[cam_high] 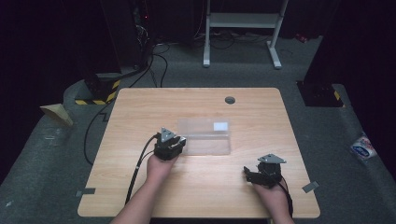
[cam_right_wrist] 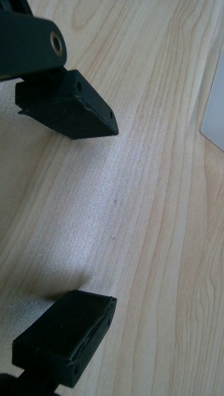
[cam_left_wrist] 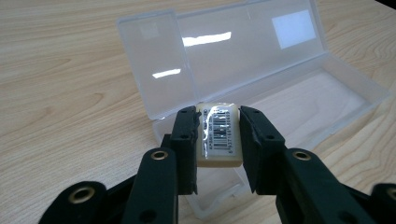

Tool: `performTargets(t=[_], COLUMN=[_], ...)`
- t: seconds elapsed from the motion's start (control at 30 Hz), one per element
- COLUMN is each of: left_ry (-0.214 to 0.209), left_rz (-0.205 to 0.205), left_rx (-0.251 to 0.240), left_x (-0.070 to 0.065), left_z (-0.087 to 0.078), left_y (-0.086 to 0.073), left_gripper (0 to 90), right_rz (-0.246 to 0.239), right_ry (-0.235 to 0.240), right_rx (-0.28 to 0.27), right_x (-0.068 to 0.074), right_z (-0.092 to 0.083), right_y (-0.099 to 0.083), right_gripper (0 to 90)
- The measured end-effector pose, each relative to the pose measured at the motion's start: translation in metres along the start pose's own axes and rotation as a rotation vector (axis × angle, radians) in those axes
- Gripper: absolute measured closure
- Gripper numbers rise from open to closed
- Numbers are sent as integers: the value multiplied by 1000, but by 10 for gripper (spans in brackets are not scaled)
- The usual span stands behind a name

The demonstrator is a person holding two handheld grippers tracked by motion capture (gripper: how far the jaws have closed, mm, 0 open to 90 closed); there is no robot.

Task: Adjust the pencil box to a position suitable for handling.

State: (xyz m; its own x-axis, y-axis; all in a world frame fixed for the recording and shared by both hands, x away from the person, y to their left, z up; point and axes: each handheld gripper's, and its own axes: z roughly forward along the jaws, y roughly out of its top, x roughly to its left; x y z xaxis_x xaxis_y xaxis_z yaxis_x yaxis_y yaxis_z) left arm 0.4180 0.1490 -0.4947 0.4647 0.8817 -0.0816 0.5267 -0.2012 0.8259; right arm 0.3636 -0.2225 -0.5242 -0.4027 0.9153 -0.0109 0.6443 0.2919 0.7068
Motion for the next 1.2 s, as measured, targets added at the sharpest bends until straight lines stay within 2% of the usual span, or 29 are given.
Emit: performTargets(t=[0.43, 0.63, 0.93, 1.07, 1.13, 1.2], left_ry=[9, 16, 45, 64, 58, 52], left_rz=[-1, 23, 37, 28, 22, 15], left_rx=[26, 40, 57, 69, 58, 37], left_x=[-1, -5, -4, -3, -3, -3], left_z=[11, 14, 17, 19, 19, 16], left_y=[-2, -1, -1, -2, -2, 0], left_gripper=[679, 679, 678, 676, 669, 612], right_rz=[1, 0, -1, -2, -2, -1], right_ry=[1, 0, -1, -1, 0, -1], right_rx=[0, -1, -2, -1, -1, -1], right_x=[0, 0, 0, 0, 0, 0], right_z=[0, 0, 0, 0, 0, 0], right_y=[0, 0, 0, 0, 0, 0], right_gripper=[150, 151, 154, 155, 155, 156])
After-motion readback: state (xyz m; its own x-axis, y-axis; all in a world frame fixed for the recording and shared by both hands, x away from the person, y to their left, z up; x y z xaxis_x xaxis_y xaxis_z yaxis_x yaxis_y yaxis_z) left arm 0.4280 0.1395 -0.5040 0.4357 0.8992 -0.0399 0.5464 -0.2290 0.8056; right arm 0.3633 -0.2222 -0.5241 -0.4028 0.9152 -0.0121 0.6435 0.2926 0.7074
